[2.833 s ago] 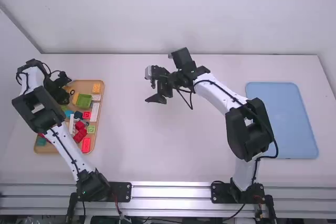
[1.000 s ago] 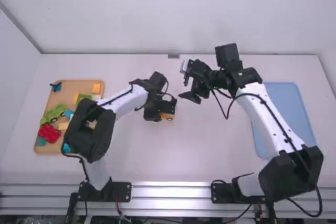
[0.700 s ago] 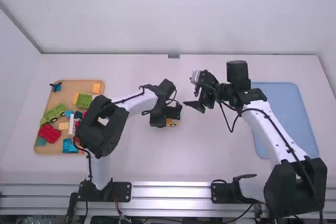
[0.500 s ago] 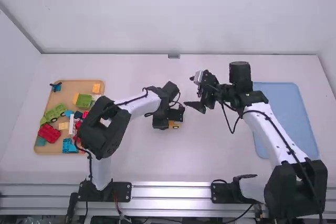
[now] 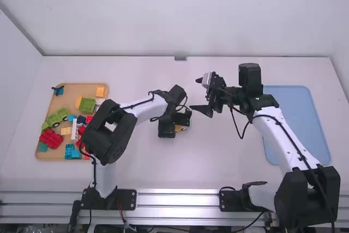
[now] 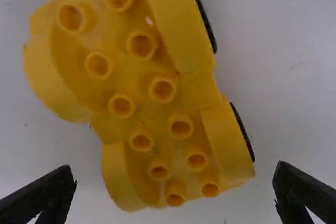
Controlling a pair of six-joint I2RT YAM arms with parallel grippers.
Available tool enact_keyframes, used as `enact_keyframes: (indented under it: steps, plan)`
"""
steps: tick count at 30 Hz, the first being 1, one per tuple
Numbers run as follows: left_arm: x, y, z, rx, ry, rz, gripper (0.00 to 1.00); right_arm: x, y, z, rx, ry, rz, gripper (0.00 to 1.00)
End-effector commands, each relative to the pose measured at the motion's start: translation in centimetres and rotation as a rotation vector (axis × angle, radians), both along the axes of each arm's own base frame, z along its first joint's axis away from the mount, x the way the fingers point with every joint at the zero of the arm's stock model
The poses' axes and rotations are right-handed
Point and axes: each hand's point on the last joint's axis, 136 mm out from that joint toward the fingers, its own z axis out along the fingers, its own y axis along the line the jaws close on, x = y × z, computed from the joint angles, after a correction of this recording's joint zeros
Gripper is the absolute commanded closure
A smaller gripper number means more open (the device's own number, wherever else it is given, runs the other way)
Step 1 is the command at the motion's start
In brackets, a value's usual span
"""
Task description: Assemble lego blocks to make yellow taxi
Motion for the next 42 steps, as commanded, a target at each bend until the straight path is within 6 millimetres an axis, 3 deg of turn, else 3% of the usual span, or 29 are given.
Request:
enact_keyframes:
  steps: [1,5,11,14,20,22,26,27,30,32,36,40,42]
  plan:
    - [0.3,0.2,0.5,0.016,0.006,-0.012,0.01,-0.7,0.4,0.8,0.026,-0.018,0.024,0.01]
    - [0.0,0.7,2.9,-0.008,0.051,-0.028,0.01,0.3,1.4,1.1,0.036,-0.013,-0.006,0.02]
    - [3.2,3.5,6.4,-0.043,-0.032,0.079,0.01,2.0,3.2,0.5,0.068,-0.008,-0.001,0.01]
    - [6.8,7.3,8.9,-0.092,-0.146,0.242,0.01,2.8,3.8,0.0,0.089,0.009,0.033,0.01]
    - [11.3,14.7,14.2,-0.186,-0.333,0.593,0.01,4.5,4.4,0.0,0.084,0.052,0.042,0.01]
    - [13.2,18.2,17.1,-0.252,-0.414,0.819,0.01,4.5,5.5,0.2,0.081,0.033,0.095,0.02]
    - [14.6,22.5,20.1,-0.381,-0.457,1.214,0.01,4.7,7.4,0.1,0.066,0.030,0.146,0.01]
    - [14.7,23.0,20.4,-0.407,-0.456,1.286,0.01,4.7,7.6,0.1,0.062,0.027,0.153,0.01]
    - [14.4,25.9,20.9,-0.551,-0.410,1.721,0.01,4.8,9.5,0.4,0.062,0.017,0.195,0.01]
    - [13.9,26.9,20.6,-0.574,-0.379,1.854,0.01,4.9,10.4,0.8,0.063,0.021,0.205,0.01]
    - [12.6,28.2,19.9,-0.540,-0.348,1.926,0.01,4.7,11.5,1.0,0.054,0.014,0.236,0.01]
    - [10.8,30.8,19.2,-0.437,-0.373,2.007,0.01,4.2,12.2,1.0,0.035,0.003,0.255,0.01]
    - [8.7,33.6,18.7,-0.350,-0.413,2.183,0.01,4.3,12.7,0.6,0.008,-0.002,0.235,0.01]
